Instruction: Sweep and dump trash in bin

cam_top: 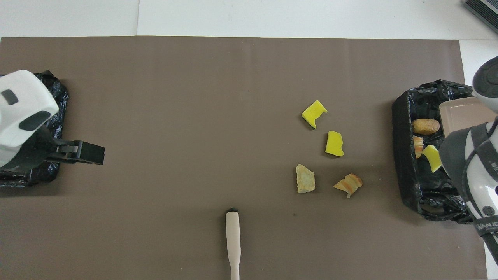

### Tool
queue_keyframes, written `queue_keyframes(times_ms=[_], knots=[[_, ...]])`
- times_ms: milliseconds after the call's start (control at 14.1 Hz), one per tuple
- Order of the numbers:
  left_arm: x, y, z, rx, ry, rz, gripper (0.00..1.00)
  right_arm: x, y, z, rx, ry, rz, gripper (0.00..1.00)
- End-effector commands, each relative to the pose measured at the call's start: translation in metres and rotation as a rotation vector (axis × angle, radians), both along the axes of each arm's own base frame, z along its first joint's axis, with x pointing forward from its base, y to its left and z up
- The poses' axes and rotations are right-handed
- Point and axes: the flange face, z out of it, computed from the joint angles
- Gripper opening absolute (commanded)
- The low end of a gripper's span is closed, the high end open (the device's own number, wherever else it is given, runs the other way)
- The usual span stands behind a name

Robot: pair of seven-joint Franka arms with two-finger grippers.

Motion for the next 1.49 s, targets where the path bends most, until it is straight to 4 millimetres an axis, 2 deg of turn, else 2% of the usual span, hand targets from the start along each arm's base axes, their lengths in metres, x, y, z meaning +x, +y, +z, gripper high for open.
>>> queue_keyframes(times_ms=[0,71,142,283,354,425,566,779,850,920,1133,1274,1345,1416], knots=[[0.023,0.025,0.015,0.014,0.003,-0.023,1.0,-0.005,0.012,0.036,-0.032,-0.034,-0.056,0.0],[0.024,0.028,0.017,0.014,0.001,-0.044,1.0,-0.008,0.028,0.055,0.001,-0.067,-0.076,0.0],[0.024,0.032,0.017,0.013,0.005,-0.064,1.0,-0.013,0.034,0.071,0.053,-0.11,-0.122,0.0],[0.02,0.036,0.022,0.014,-0.003,-0.07,1.0,-0.025,0.047,0.085,0.151,-0.265,-0.289,0.0],[0.018,0.037,0.023,0.014,-0.002,-0.071,1.0,-0.029,0.064,0.084,0.183,-0.351,-0.374,0.0],[0.016,0.041,0.023,0.016,-0.002,-0.07,1.0,-0.031,0.091,0.08,0.226,-0.432,-0.449,0.0],[0.016,0.042,0.021,0.018,0.002,-0.066,1.0,-0.032,0.117,0.072,0.339,-0.551,-0.639,0.0],[0.017,0.044,0.022,0.035,-0.004,-0.063,1.0,-0.029,0.155,0.062,0.514,-0.641,-0.894,0.0],[0.016,0.046,0.02,0.048,-0.001,-0.058,1.0,-0.028,0.192,0.055,0.534,-0.662,-0.915,0.0],[0.015,0.047,0.02,0.048,-0.005,-0.055,1.0,-0.027,0.221,0.046,0.54,-0.688,-0.969,0.0],[0.014,0.047,0.02,0.047,0.001,-0.052,1.0,-0.019,0.293,0.01,0.579,-0.732,-1.215,0.0],[0.014,0.047,0.02,0.047,-0.002,-0.051,1.0,-0.011,0.355,-0.018,0.616,-0.772,-1.348,0.0],[0.015,0.047,0.021,0.047,-0.005,-0.051,1.0,-0.006,0.376,-0.029,0.626,-0.79,-1.374,0.0],[0.015,0.047,0.021,0.047,-0.007,-0.05,1.0,-0.002,0.388,-0.039,0.639,-0.791,-1.403,0.0]])
